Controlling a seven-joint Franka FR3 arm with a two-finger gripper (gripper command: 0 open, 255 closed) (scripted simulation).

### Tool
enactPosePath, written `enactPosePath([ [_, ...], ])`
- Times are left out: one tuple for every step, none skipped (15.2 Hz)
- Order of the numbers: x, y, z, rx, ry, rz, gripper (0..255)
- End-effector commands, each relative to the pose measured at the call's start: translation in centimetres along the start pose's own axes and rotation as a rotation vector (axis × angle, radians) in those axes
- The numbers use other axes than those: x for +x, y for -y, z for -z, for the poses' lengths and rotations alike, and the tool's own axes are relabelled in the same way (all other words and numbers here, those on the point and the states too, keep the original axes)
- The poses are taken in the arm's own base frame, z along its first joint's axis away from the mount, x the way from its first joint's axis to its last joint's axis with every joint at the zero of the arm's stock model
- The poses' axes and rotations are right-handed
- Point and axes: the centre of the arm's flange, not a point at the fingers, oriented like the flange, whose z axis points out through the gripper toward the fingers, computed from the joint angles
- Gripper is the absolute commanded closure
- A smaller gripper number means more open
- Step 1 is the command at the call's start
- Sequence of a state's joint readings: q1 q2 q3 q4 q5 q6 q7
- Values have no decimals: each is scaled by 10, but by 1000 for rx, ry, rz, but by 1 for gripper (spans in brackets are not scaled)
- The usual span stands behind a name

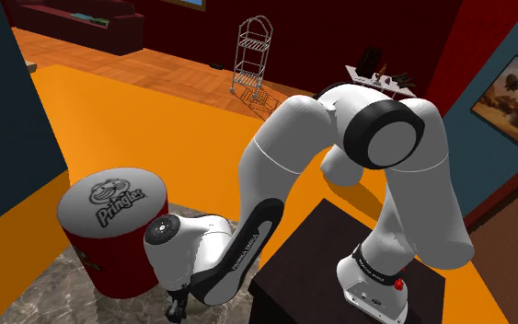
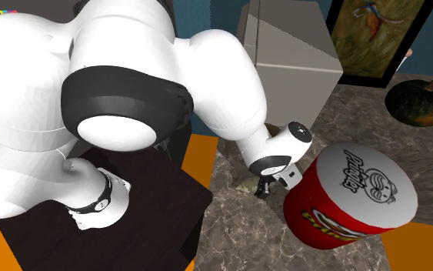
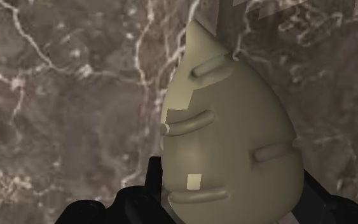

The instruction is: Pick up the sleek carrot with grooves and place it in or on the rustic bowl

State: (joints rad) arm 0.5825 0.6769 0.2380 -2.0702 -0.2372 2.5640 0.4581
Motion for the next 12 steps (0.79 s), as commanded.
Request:
enactPosePath([
  [-1, -5, -3, -2, 4, -8, 255],
  [-1, -5, 2, -2, 4, -8, 255],
  [-2, -5, 8, -2, 4, -8, 255],
  [-3, -5, 13, -2, 4, -8, 255],
  [-4, -5, 18, -2, 4, -8, 255],
  [-5, -6, 23, -2, 4, -8, 255],
  [-6, -6, 28, -2, 4, -8, 255],
  [-6, -6, 34, -2, 4, -8, 255],
  [-7, -6, 39, -2, 4, -8, 255],
  [-8, -6, 44, -2, 4, -8, 255],
  [-9, -6, 49, -2, 4, -8, 255],
  [-10, -6, 54, -2, 4, -8, 255],
])
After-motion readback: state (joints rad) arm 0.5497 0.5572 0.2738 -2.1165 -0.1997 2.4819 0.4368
